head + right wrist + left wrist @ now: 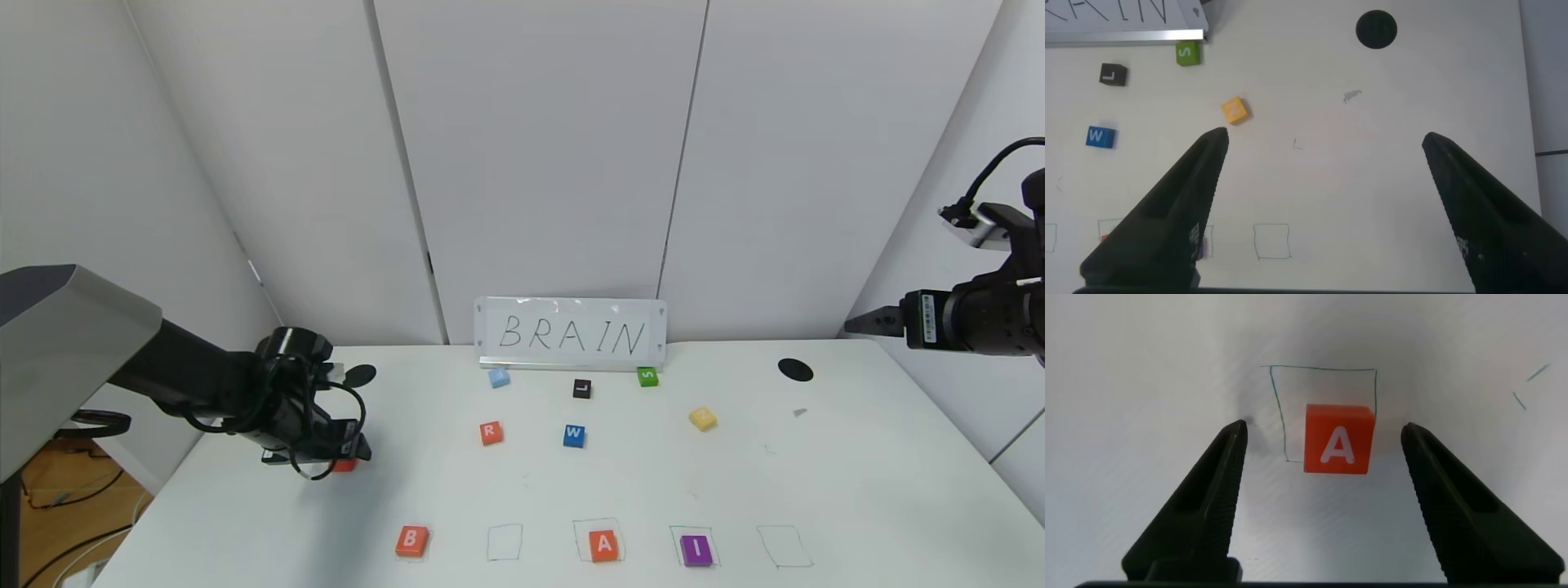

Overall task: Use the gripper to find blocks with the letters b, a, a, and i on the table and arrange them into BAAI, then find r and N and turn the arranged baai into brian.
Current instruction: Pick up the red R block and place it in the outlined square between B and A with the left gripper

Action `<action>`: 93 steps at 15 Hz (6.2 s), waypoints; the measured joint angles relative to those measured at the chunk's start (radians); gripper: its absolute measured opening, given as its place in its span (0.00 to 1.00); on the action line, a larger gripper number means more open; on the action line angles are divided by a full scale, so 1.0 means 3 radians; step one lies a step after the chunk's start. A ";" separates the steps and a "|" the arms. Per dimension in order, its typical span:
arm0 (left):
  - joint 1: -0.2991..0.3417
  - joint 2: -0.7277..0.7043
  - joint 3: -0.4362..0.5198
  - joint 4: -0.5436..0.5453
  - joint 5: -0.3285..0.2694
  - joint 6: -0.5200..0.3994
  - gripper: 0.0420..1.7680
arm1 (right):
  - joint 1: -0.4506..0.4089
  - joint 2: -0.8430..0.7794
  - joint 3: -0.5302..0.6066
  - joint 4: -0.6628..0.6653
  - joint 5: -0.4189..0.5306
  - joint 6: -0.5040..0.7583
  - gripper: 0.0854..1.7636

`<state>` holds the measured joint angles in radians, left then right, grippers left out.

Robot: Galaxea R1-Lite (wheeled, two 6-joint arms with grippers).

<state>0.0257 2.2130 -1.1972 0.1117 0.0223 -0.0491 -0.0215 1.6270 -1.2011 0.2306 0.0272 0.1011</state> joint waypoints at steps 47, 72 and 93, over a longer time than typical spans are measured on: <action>-0.1662 0.0914 -0.2479 0.1782 0.0647 -0.1911 0.97 | 0.0011 0.0030 0.0008 0.0000 -0.0007 0.0001 0.97; -0.1548 0.1094 -0.2565 0.1772 0.0634 -0.1849 0.78 | 0.0046 0.0038 0.0017 0.0001 -0.0010 0.0015 0.97; -0.1587 0.0872 -0.2423 0.1808 0.0642 -0.1848 0.27 | 0.0026 0.0023 0.0006 0.0003 -0.0011 0.0016 0.97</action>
<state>-0.4502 2.4747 -1.9243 0.6540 0.2149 -0.6034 -0.0138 1.6340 -1.1994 0.2315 0.0238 0.1060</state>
